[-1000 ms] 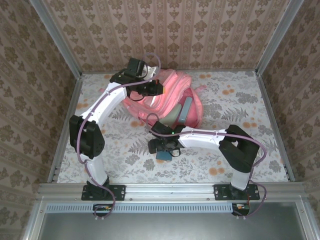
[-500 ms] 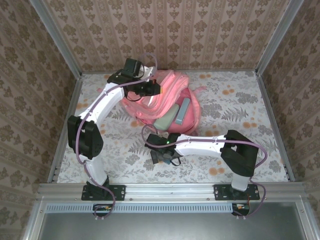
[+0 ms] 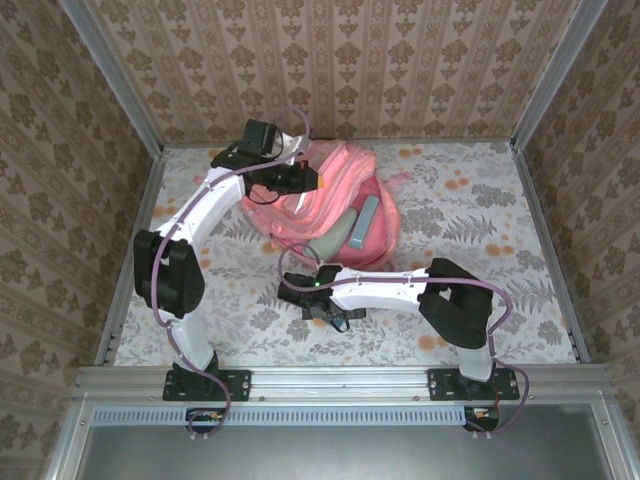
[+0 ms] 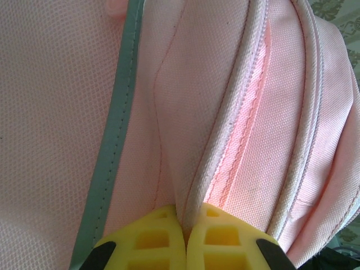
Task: Pack books, pencil case, and school supplies into a backpack
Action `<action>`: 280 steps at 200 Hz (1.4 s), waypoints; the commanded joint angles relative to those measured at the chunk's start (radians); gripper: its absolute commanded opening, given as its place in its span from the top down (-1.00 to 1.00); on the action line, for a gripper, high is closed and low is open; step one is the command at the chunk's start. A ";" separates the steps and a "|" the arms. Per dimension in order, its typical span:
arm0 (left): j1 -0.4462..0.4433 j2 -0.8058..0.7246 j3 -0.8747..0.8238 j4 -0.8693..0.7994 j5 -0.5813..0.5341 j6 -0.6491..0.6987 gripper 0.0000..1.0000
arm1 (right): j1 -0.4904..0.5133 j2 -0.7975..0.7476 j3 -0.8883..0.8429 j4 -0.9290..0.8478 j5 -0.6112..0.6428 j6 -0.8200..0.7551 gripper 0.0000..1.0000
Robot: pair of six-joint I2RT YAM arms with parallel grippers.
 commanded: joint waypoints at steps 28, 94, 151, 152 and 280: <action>0.024 -0.048 -0.018 0.057 0.037 -0.003 1.00 | -0.017 0.010 -0.077 0.076 -0.036 0.121 -0.99; 0.021 -0.050 -0.020 0.055 0.036 -0.009 1.00 | -0.009 -0.083 -0.234 0.091 -0.063 0.107 -0.99; 0.009 -0.066 -0.021 0.043 0.017 -0.010 1.00 | -0.010 -0.281 -0.383 0.223 -0.071 -0.026 -0.99; 0.009 -0.066 -0.021 0.043 0.017 -0.010 1.00 | -0.010 -0.281 -0.378 0.227 -0.072 -0.035 -0.99; -0.002 -0.074 -0.018 0.023 0.001 -0.005 1.00 | -0.108 -0.164 -0.358 0.263 -0.196 -0.309 -0.99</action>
